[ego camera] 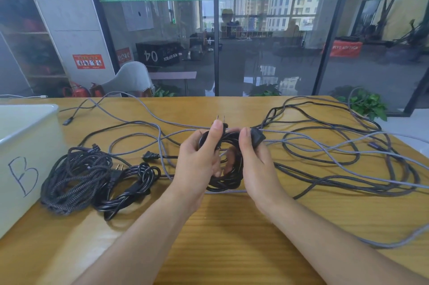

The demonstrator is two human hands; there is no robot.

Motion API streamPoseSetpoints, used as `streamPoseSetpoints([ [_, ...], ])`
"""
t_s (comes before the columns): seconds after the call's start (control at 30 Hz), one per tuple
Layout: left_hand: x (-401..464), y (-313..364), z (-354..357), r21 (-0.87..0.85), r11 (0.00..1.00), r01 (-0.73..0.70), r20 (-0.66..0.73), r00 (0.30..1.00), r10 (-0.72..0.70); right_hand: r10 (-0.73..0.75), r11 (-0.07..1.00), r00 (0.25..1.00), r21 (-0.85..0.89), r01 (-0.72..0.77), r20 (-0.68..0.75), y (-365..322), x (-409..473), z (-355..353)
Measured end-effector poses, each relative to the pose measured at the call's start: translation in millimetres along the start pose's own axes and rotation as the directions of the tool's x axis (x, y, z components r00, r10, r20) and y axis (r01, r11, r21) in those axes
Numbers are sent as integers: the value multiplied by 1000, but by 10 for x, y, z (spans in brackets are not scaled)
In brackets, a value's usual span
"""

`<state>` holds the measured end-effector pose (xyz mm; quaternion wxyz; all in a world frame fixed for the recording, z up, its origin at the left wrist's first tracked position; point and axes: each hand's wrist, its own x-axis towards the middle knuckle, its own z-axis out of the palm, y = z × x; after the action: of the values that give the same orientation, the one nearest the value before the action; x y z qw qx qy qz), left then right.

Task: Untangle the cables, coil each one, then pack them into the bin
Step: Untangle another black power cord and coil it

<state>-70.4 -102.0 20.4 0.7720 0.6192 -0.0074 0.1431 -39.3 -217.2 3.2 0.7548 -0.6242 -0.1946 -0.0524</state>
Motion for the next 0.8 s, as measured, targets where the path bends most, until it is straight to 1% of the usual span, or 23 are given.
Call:
streamPoseSetpoints([
  [0.17, -22, 3, 72, -50, 999, -2, 17, 1000, 3, -71, 997, 997, 9, 71, -30, -94, -42, 7],
  [0.27, -33, 1, 83, -19, 1000, -11, 22, 1000, 11, -78, 997, 995, -11, 77, -56, -146, -47, 19],
  [0.43, -44, 31, 80, 71, 995, -76, 16, 997, 75, 16, 993, 996, -112, -25, -82, -213, 13, 26],
  [0.57, -36, 40, 80, 122, 986, -109, 6, 994, 109, 20, 984, 993, -175, -41, -118, -179, 37, 34],
  [0.7, -30, 62, 78, 103, 989, -102, 9, 995, 102, 34, 981, 991, -183, -57, -130, -166, 69, 40],
  [0.8, -27, 36, 38, 124, 988, -95, 45, 995, 90, 71, 981, 993, -175, -87, -95, -154, 59, 14],
])
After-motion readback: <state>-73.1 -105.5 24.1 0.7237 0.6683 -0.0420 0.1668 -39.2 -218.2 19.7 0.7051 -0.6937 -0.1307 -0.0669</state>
